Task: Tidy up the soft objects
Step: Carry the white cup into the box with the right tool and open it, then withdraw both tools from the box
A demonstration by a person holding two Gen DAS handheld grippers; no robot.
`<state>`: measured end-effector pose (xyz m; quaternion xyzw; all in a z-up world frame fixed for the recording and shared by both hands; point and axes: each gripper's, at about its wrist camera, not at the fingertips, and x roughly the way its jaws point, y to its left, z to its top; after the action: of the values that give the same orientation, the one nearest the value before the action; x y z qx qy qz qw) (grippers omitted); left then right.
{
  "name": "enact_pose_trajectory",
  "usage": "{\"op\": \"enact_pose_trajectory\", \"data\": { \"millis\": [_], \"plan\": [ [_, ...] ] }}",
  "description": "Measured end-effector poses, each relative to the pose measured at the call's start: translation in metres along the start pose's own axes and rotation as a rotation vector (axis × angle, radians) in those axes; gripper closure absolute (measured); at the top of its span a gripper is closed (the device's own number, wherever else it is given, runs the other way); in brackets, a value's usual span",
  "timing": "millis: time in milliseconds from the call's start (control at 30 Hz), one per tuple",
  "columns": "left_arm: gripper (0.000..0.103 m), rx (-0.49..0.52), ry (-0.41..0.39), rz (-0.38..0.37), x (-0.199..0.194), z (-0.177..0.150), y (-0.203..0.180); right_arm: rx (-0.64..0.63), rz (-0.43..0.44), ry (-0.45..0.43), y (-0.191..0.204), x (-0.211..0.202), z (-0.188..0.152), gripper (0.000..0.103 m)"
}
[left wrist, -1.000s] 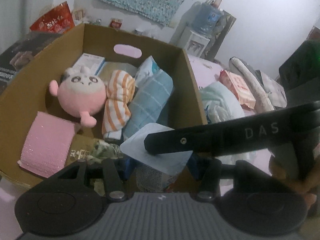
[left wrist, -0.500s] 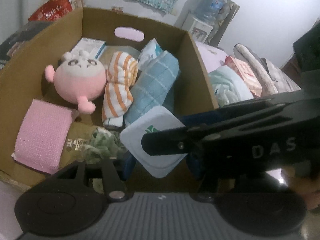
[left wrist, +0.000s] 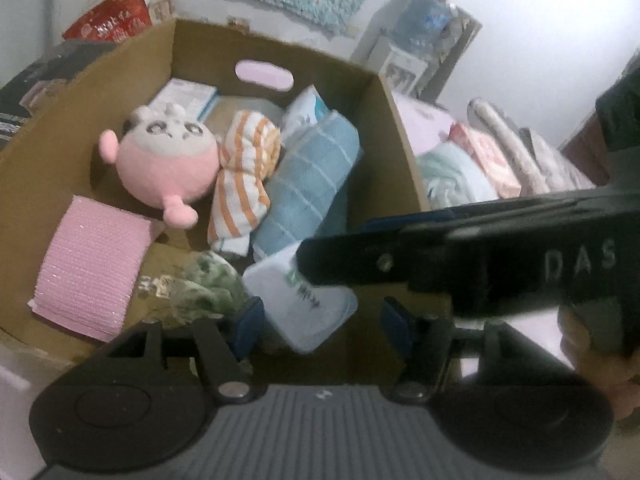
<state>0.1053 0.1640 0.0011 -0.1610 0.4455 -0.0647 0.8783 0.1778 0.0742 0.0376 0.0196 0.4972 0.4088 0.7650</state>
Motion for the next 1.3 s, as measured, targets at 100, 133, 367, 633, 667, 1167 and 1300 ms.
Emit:
{"op": "enact_pose_trajectory", "data": {
  "millis": [100, 133, 367, 633, 667, 1167, 1300],
  "plan": [
    [0.038, -0.001, -0.068, 0.018, -0.018, 0.001, 0.002, -0.013, 0.001, -0.03, 0.005, -0.006, 0.008, 0.045],
    [0.038, -0.002, -0.095, 0.03, -0.024, 0.0, 0.003, -0.022, 0.004, -0.034, 0.008, -0.006, 0.011, 0.05],
    [0.038, -0.023, -0.234, 0.132, -0.064, -0.008, 0.021, -0.058, 0.009, 0.066, 0.023, 0.033, 0.029, 0.065],
    [0.037, -0.047, -0.27, 0.162, -0.082, -0.016, 0.042, -0.018, -0.005, 0.186, 0.02, 0.083, 0.041, 0.066],
    [0.037, -0.051, -0.274, 0.168, -0.084, -0.017, 0.044, -0.001, -0.001, 0.21, 0.017, 0.087, 0.04, 0.066],
    [0.036, -0.079, -0.291, 0.169, -0.09, -0.03, 0.059, -0.021, -0.038, 0.364, 0.012, 0.1, 0.016, 0.065],
    [0.034, -0.079, -0.296, 0.167, -0.091, -0.032, 0.059, -0.048, -0.036, 0.391, 0.017, 0.101, 0.017, 0.062]
  ]
}}
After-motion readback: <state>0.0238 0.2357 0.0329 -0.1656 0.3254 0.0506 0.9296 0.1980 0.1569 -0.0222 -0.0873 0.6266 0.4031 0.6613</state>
